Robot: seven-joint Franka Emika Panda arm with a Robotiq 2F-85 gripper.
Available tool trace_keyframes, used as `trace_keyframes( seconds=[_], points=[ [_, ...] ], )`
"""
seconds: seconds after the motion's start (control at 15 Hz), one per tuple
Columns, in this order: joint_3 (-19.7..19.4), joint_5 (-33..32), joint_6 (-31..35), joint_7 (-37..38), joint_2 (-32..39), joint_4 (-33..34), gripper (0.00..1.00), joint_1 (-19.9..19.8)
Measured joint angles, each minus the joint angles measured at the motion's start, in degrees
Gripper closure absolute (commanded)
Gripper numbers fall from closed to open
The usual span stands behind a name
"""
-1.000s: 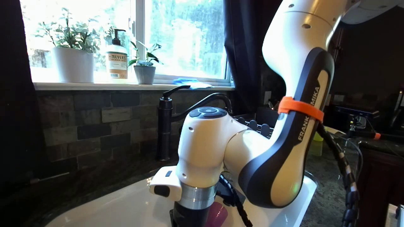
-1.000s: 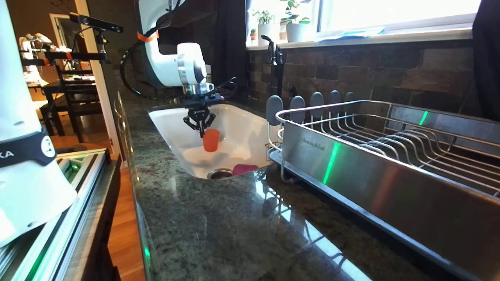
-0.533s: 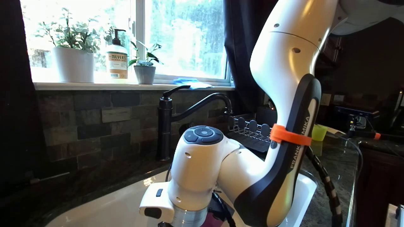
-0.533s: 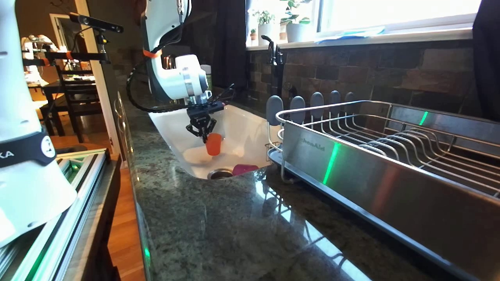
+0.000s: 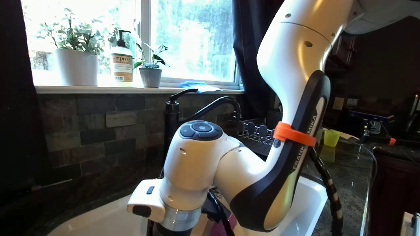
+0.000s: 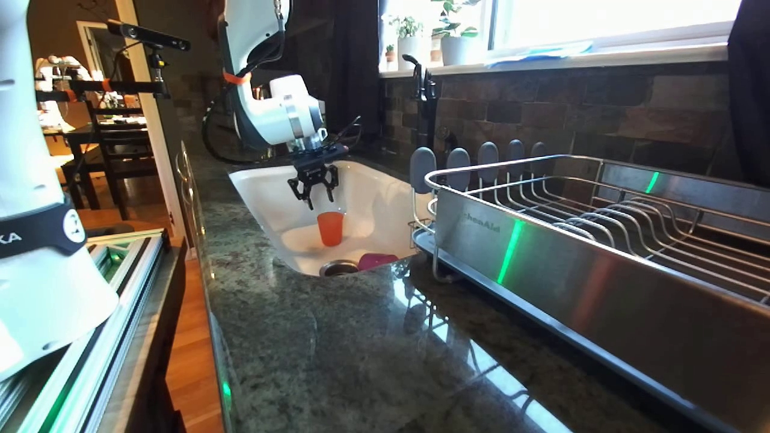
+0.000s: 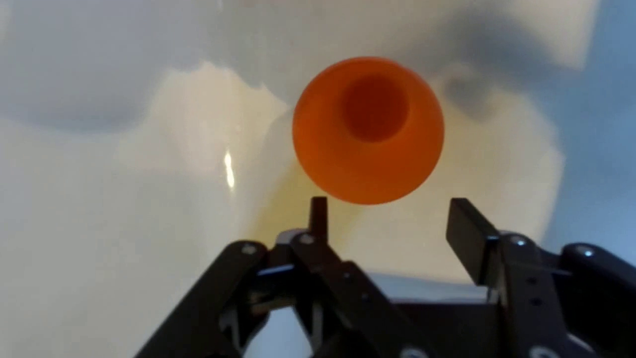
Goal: Put the cups into the sink
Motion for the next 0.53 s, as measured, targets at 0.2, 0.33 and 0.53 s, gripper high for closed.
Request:
trace_keyframes(
  seconds=[0.2,0.33,0.53],
  points=[
    [1.14,1.4,-7.99,3.05,-4.56,0.6,0.0,-0.08],
    [1.72,3.04,-15.05,5.84,-8.75,0.58,0.0,-0.27],
    [2.85,5.87,-23.94,10.17,-15.02,-0.06,0.0,-1.37]
  ],
)
